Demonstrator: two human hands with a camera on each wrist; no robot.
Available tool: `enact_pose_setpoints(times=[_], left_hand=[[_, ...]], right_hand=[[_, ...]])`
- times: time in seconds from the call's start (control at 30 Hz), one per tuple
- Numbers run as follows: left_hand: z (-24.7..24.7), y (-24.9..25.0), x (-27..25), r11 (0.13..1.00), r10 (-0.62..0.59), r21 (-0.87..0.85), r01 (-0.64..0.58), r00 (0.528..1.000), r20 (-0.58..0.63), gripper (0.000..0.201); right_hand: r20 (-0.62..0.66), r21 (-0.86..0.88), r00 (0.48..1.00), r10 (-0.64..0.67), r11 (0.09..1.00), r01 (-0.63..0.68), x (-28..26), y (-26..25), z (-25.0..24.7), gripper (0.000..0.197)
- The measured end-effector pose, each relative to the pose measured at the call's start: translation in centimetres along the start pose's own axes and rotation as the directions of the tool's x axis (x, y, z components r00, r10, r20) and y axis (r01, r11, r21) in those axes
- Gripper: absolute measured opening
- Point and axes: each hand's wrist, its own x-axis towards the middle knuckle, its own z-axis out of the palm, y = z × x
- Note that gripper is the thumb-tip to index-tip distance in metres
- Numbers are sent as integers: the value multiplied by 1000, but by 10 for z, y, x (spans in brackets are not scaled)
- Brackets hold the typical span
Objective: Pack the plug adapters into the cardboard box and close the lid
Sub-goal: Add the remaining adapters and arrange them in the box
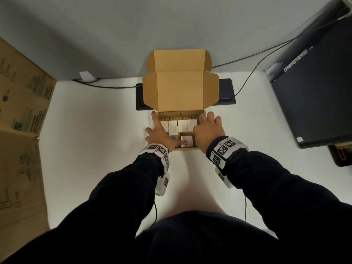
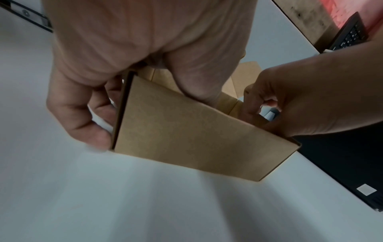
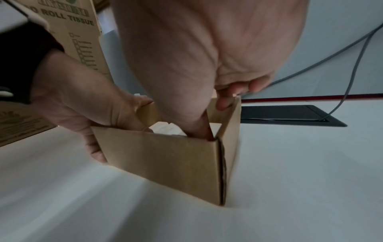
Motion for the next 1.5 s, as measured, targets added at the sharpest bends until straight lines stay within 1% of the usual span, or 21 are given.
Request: enact_pose_setpoints(times=[0.17,0.3,0.47,0.53,0.63,0.73,0.8,0.93,1.0,1.07,1.1,1.13,1.17,1.2,1.23,1.27,1.3,1.33,1.37,1.43,1.5], left_hand=[[1,-4,1,999,19,-26,-19,1000,3,155],[0,0,0,999,-2,-36,2,1000,4,153],[0,-3,3,1000,12,-26,-12,1000,19,153],[0,-4,3,999,27,-21,-26,999,25,154],[-1,-3,3,999,34,-12,-33,999,28,154],[-2,-2,2,999,38,-10,-38,999,24,153],[-2,0,2,999,22,-24,-22,999,34,152],[-6,4,-1,999,24,-27,-23,999,45,147],[-12,1,-3,995,77,-63,-74,995,55,133],[-24,1,-4,988,106,-119,-99,993,50,121],[-31,0,-3,982,109,-156,-104,994,27,118],[-38,-1,-2,971,115,-208,-115,993,-13,111],[-46,-1,-1,948,123,-288,-140,990,-75,100],[-54,-3,4,908,129,-379,-176,981,-147,85],[-63,-3,7,861,125,-466,-204,973,-194,70],[-72,-2,10,817,130,-534,-219,971,-199,61],[-80,2,12,779,144,-587,-219,974,-172,57],[-86,6,13,750,182,-623,-223,975,-130,58],[-91,12,13,733,207,-643,-222,973,-100,61],[-96,25,10,714,211,-662,-227,972,-105,70],[-97,32,8,714,157,-668,-209,978,-137,79]], right_hand=[[-73,41,996,58,998,-55,-2,8,9,9],[-118,156,983,138,981,-119,0,13,18,25],[-42,341,978,205,923,-179,3,16,25,28],[-22,361,977,214,913,-191,3,16,29,27],[-37,349,978,206,920,-180,3,13,31,21],[17,448,974,226,869,-210,2,11,36,13],[57,492,967,248,836,-243,1,10,40,13],[32,528,972,234,822,-215,-1,12,41,14],[-105,656,959,263,743,-132,-4,17,42,17],[-249,828,894,373,560,-3,-10,21,39,24],[-243,898,858,452,439,23,-12,23,35,30],[-175,955,835,521,296,15,-11,26,28,37],[-60,992,828,557,128,-15,-8,30,21,45],[56,998,831,553,-44,-38,-4,35,13,52],[136,982,841,523,-185,-44,3,41,5,57],[172,958,857,485,-284,-32,9,47,-2,57],[173,944,873,456,-330,-15,14,52,-9,50],[150,948,884,444,-319,-1,18,54,-17,42],[120,959,889,442,-283,11,21,56,-23,37],[76,975,894,441,-219,25,22,56,-30,41],[75,982,896,437,-188,10,20,55,-31,56]])
